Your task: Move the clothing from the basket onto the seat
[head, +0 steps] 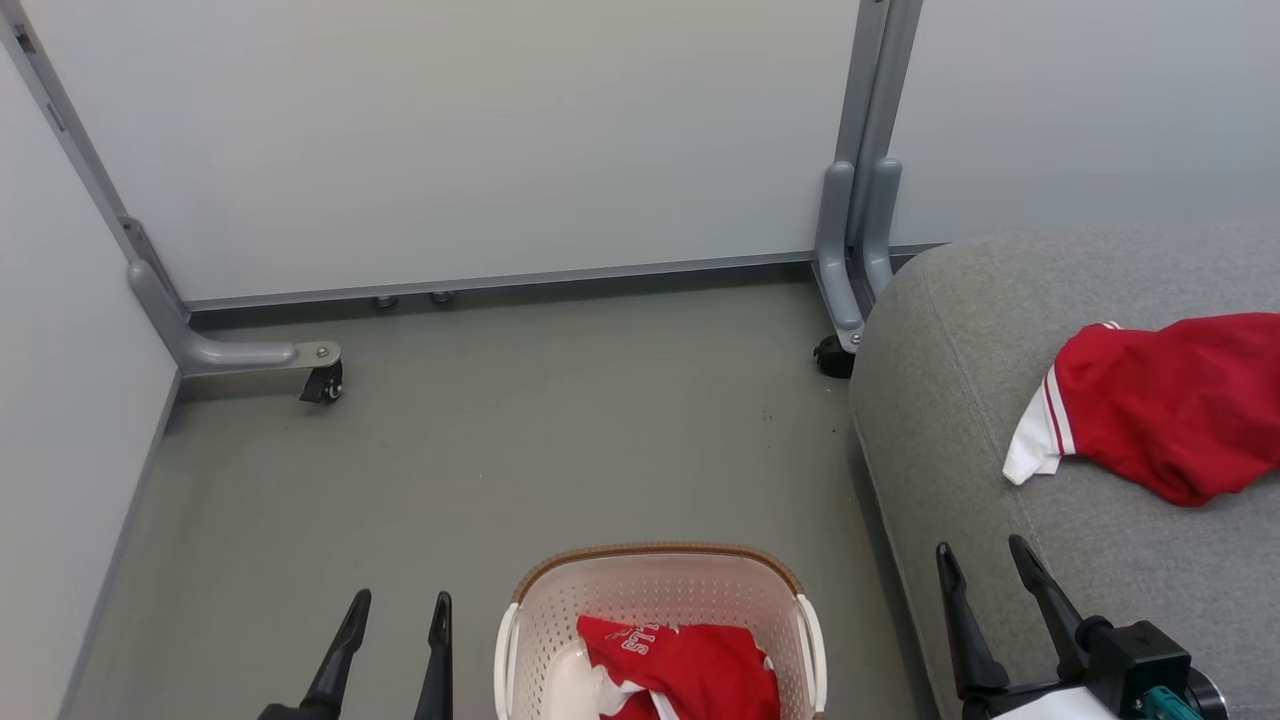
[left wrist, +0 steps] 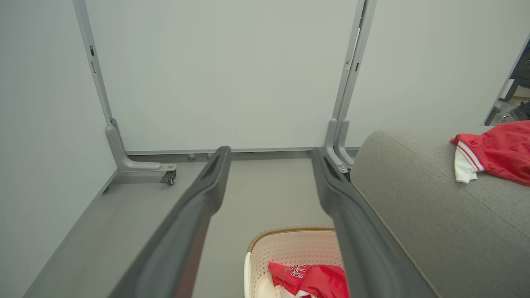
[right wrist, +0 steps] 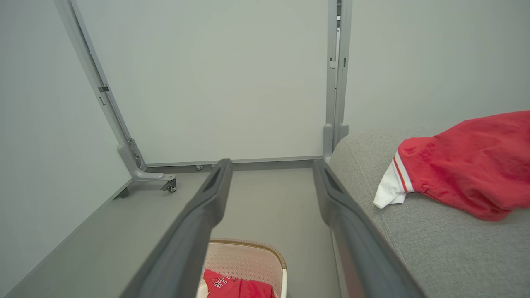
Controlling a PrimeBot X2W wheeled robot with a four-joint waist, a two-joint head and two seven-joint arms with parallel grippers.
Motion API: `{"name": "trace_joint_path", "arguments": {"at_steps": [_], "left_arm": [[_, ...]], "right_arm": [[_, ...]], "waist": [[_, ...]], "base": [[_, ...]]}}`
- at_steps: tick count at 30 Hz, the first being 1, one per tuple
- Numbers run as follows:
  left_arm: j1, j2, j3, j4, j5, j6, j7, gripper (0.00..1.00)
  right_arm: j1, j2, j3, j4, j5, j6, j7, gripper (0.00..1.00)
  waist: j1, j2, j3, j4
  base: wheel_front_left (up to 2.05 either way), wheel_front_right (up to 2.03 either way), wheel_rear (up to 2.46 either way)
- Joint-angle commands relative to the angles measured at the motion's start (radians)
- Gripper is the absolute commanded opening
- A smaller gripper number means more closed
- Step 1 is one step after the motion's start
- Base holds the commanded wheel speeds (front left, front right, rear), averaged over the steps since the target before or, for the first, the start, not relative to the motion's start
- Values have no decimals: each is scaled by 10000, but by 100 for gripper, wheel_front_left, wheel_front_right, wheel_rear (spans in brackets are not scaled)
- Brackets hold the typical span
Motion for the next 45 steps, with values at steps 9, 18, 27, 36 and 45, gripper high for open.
{"name": "trace_joint_path", "arguments": {"at_steps": [9, 18, 27, 36, 45], "left_arm": [[121, 9, -125, -7, 34, -49, -2, 100], [44, 8, -250, -1, -14, -50, -2, 100], [-404, 124, -549, 64, -47, -48, -2, 100], [-2110, 959, -1906, 545, -551, -44, -2, 100], [-4634, 2332, -4131, 1639, -1188, -43, -2, 100]], "right_arm": [[100, -33, 46, -67, -67, -17, -5, 100], [-21, -33, -10, -172, 23, -17, -5, 100], [-273, -32, -112, -387, -117, -17, -5, 100], [-1259, -33, -459, -1017, -203, -17, -5, 100], [-2490, -30, -907, -1892, -219, -17, -5, 100]], "waist": [[1, 0, 80, -64], [1, 0, 380, -133], [1, 0, 992, -311], [1, 0, 2801, -695], [1, 0, 5176, -1389]], "base": [[0, 0, 0], [0, 0, 0], [0, 0, 0], [0, 0, 0], [0, 0, 0]]}}
